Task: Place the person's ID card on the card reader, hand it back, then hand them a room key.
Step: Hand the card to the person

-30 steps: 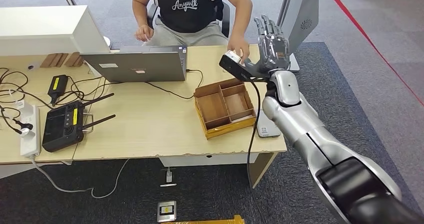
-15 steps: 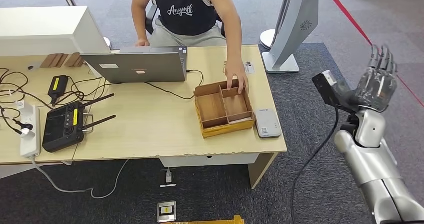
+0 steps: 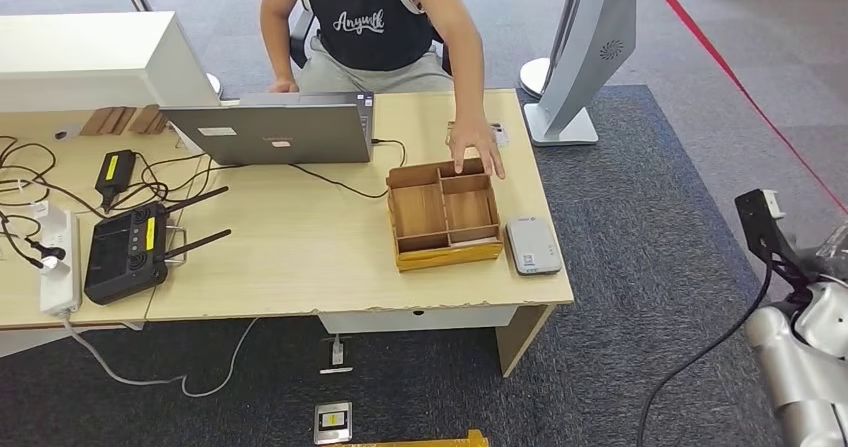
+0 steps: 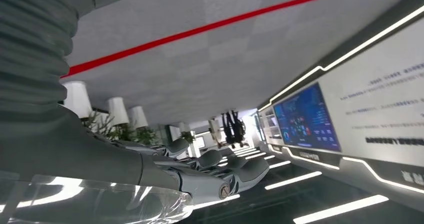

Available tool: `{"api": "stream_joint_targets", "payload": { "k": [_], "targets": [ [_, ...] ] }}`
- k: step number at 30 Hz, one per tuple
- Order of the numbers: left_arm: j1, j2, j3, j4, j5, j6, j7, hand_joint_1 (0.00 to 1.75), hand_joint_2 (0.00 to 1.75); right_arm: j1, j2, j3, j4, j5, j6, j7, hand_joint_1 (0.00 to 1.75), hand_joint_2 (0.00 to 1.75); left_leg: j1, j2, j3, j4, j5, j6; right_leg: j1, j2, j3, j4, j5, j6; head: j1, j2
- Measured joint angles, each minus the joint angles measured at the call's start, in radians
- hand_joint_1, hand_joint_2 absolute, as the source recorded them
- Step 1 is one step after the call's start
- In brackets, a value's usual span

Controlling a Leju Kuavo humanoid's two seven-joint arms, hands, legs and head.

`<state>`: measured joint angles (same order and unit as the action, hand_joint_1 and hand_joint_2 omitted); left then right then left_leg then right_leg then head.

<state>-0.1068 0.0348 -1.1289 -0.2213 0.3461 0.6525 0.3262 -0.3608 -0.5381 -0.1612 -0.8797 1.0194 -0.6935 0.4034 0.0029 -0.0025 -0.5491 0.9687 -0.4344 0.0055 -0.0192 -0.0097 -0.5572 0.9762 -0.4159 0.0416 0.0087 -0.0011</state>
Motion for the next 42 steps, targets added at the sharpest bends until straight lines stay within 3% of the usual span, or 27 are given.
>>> {"api": "stream_joint_targets", "payload": {
  "k": [7, 10, 12, 18, 26, 42],
  "targets": [
    [-0.002, -0.009, 0.018, 0.000, 0.011, 0.006, 0.012, 0.00, 0.00, -0.047, 0.037, -0.054, 0.238, 0.059, 0.001, -0.006, 0.00, 1.75, 0.000, 0.002, -0.001, -0.001, 0.000, 0.000, -0.001, 0.003, -0.002, 0.001, 0.000, 0.000, 0.001, 0.000],
    [-0.009, -0.012, 0.027, 0.000, 0.008, 0.006, 0.012, 0.00, 0.00, -0.062, 0.039, -0.019, 0.322, -0.110, 0.000, 0.063, 0.00, 1.75, 0.002, 0.000, 0.001, -0.001, 0.000, 0.000, 0.001, 0.001, 0.002, -0.001, -0.001, 0.001, -0.005, 0.000],
    [-0.008, -0.014, 0.032, 0.000, 0.000, 0.006, 0.012, 0.00, 0.00, -0.028, 0.059, 0.011, 0.353, -0.220, 0.003, 0.107, 0.00, 1.75, 0.005, -0.004, 0.002, -0.001, 0.000, -0.001, 0.004, -0.003, 0.006, -0.002, -0.003, 0.001, 0.001, 0.000],
    [-0.004, -0.016, 0.045, 0.000, -0.024, 0.005, -0.003, 0.00, 0.00, 0.062, 0.132, 0.046, 0.477, -0.276, 0.023, 0.133, 0.00, 1.75, 0.004, -0.004, 0.003, -0.002, -0.001, -0.002, 0.003, -0.004, 0.005, -0.002, -0.004, -0.001, 0.000, 0.000],
    [-0.004, -0.014, 0.046, 0.000, -0.049, 0.000, -0.024, 0.00, 0.00, 0.166, 0.189, 0.051, 0.569, -0.344, 0.022, 0.117, 0.00, 1.75, 0.004, -0.002, 0.004, -0.002, -0.003, -0.002, 0.003, -0.003, 0.005, -0.002, -0.006, -0.002, 0.001, 0.000],
    [-0.004, -0.011, 0.046, 0.000, -0.059, -0.004, -0.022, 0.00, 0.00, 0.209, 0.293, 0.051, 0.641, -0.357, 0.096, 0.088, 0.00, 1.75, 0.004, -0.001, 0.005, -0.002, -0.003, -0.002, 0.003, -0.002, 0.006, -0.002, -0.006, -0.002, 0.001, 0.000]
  ]
}}
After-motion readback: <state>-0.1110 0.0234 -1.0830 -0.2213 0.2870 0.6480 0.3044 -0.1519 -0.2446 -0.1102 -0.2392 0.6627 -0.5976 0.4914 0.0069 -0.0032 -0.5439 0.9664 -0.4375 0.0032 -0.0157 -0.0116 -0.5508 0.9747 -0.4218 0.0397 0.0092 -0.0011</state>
